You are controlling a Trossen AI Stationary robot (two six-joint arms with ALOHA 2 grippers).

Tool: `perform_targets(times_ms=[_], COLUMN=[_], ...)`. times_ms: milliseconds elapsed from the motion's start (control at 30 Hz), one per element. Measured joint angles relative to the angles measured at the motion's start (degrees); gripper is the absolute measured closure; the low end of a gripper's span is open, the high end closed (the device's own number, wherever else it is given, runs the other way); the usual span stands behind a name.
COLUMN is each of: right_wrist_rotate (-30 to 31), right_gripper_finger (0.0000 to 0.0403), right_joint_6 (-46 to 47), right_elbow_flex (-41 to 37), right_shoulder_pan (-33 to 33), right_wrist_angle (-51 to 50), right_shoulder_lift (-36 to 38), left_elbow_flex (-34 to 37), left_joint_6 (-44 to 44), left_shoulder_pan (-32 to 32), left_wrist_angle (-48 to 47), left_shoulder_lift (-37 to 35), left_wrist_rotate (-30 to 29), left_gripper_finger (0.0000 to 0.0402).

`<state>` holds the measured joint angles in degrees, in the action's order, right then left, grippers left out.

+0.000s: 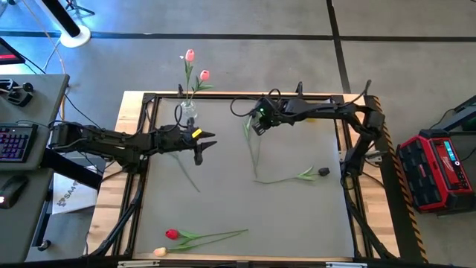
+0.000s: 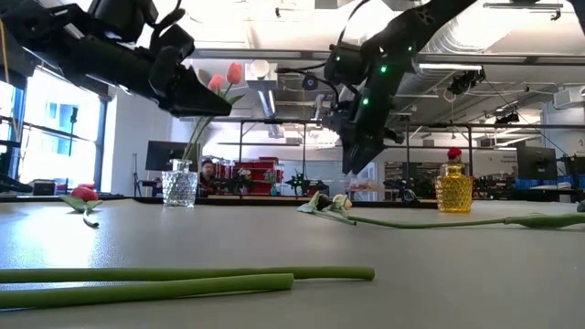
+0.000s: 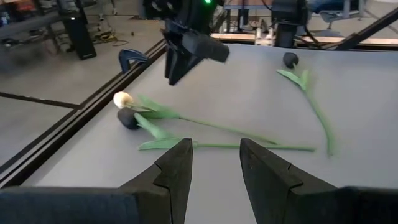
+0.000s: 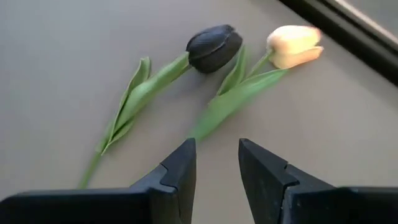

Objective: Sort flowers into vase by color
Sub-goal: Put the top black flower into the transparent vase

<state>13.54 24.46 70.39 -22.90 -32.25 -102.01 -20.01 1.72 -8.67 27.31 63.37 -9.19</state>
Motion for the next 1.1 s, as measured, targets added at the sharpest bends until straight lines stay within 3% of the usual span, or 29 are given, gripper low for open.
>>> perform_targets(times_ms=[467,1100], right_wrist_rotate=[-2.9,-2.3], right_gripper_finger=[0.0295,0.0295], right_joint_6=[2.6,5.1], right_elbow_flex=[0.0,2.0], right_shoulder_pan=[0.0,4.7], right_wrist_angle=[4.1,12.7], right_shoulder_lift=[-8.3,-8.3], left_elbow_flex=[0.0,0.0], left_joint_6=[-1.5,-4.1], left_shoulder_pan=[0.0,0.1], left_wrist_angle=[-0.5,-11.0], left_shoulder_lift=[0.0,-1.5], left_wrist_rotate=[-0.4,-1.9], left_gripper_finger=[0.0280,0.0280])
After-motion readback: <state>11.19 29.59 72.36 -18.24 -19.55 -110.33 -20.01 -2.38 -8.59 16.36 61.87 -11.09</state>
